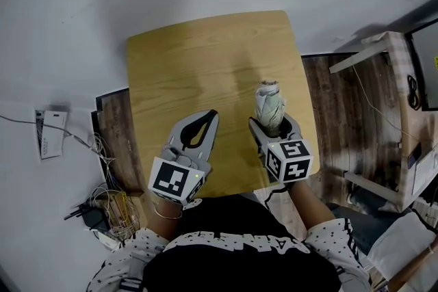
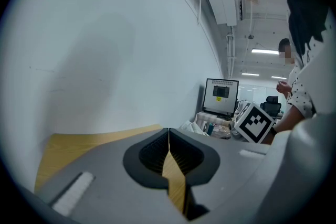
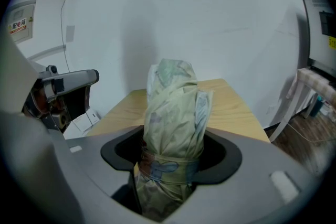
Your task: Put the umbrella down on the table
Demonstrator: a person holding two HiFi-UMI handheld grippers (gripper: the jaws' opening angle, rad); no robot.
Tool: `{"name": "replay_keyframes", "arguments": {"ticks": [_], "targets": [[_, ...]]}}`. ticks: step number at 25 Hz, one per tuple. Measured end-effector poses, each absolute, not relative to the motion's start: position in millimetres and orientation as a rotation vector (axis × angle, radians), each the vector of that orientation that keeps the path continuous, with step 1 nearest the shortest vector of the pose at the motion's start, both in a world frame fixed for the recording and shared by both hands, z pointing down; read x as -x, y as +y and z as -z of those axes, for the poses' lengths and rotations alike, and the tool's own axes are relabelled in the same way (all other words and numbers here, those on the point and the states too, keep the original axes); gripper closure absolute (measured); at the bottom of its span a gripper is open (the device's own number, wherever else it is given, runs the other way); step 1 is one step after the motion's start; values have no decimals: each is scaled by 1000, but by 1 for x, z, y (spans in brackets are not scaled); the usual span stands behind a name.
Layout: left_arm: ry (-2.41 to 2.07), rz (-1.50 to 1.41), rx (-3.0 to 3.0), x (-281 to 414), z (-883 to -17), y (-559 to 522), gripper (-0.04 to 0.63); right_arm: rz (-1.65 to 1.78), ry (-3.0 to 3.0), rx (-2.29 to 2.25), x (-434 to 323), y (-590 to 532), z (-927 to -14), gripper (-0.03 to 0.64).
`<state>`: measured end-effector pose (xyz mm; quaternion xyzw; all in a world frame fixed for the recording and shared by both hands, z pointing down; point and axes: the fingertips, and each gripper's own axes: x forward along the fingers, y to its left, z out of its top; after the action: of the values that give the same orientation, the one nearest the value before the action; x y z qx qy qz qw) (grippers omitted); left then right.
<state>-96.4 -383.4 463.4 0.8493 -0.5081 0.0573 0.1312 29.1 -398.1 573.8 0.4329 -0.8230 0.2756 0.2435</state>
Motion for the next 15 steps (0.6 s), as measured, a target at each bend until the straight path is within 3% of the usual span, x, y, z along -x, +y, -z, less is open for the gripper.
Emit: {"name": "replay_keyframes", "arguments": {"ticks": [15], "targets": [[-1465,-167,-2464,102,-468,-394,560,-765,-2171,-1160,-28,-404,-600,305]]}}
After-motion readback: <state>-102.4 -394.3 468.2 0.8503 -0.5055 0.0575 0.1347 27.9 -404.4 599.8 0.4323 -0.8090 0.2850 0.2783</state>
